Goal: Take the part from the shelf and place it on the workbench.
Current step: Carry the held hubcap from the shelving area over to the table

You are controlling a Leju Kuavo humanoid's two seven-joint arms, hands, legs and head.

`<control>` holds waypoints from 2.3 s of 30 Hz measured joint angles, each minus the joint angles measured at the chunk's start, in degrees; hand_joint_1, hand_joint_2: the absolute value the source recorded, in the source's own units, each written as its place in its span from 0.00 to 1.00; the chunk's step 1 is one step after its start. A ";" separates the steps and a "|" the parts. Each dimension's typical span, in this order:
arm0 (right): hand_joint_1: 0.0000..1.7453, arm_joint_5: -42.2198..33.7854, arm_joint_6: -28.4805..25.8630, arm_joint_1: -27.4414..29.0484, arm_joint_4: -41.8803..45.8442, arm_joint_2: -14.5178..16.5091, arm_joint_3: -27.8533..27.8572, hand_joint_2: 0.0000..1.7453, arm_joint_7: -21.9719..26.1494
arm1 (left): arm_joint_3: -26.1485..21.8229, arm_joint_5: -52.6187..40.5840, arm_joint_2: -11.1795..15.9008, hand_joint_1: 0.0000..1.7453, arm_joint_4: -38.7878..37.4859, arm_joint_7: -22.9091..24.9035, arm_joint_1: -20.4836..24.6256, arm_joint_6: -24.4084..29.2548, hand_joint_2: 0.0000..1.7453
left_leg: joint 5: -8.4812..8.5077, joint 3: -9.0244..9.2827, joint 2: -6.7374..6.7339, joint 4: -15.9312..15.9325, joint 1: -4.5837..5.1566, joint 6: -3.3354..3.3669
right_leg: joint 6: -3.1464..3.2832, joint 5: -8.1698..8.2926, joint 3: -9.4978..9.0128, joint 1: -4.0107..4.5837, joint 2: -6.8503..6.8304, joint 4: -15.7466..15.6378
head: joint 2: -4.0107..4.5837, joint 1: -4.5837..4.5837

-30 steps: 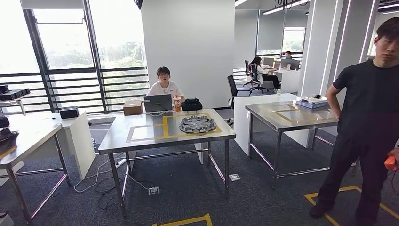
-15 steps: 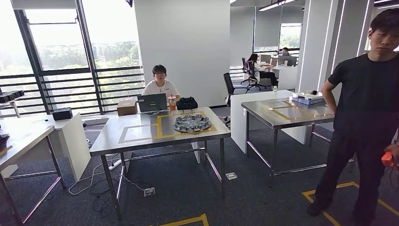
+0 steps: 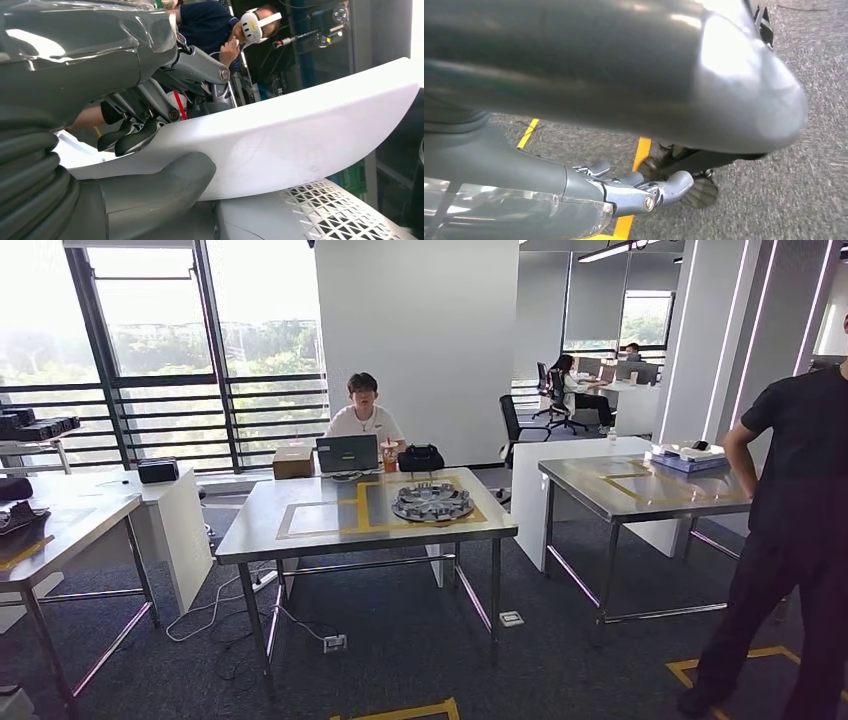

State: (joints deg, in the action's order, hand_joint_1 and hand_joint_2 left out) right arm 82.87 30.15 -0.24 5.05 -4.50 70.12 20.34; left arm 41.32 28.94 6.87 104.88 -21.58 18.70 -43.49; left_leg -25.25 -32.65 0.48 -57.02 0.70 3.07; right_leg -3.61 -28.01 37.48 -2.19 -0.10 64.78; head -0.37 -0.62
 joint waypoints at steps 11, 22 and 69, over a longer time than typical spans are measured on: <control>0.00 0.05 -0.19 0.42 -0.11 -0.18 0.02 0.00 -0.76 | 0.93 -0.95 1.51 1.00 -0.58 0.32 0.70 0.87 1.00 | -9.38 -8.33 -0.36 -17.57 -0.83 -2.93 | 2.95 1.01 -2.92 -0.23 0.29 -4.67 | 0.00 -0.45; 0.00 0.10 -0.20 0.78 -0.61 -0.30 0.02 0.00 -0.95 | 0.88 -1.14 2.39 1.00 -0.54 0.03 0.91 0.83 1.00 | -0.38 -1.40 -0.40 -0.97 0.07 -0.24 | 1.56 0.54 -4.77 0.00 0.25 -6.17 | 0.00 -0.49; 0.00 -0.60 -1.73 0.46 -2.72 -1.46 -0.02 0.00 0.80 | 1.22 -2.09 2.62 1.00 0.44 0.65 2.41 0.93 1.00 | -5.30 2.68 -0.15 -1.77 0.07 -1.88 | 3.08 3.07 -2.95 0.25 0.28 -6.71 | -0.01 -0.02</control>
State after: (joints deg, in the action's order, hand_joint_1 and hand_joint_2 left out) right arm 82.27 28.41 0.22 2.33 -5.97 70.10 21.14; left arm 42.54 26.85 9.49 105.32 -20.94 21.11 -42.57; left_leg -30.55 -29.97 0.32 -58.78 0.77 1.19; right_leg -0.52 -24.94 34.53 -1.94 0.18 58.07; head -0.38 -0.63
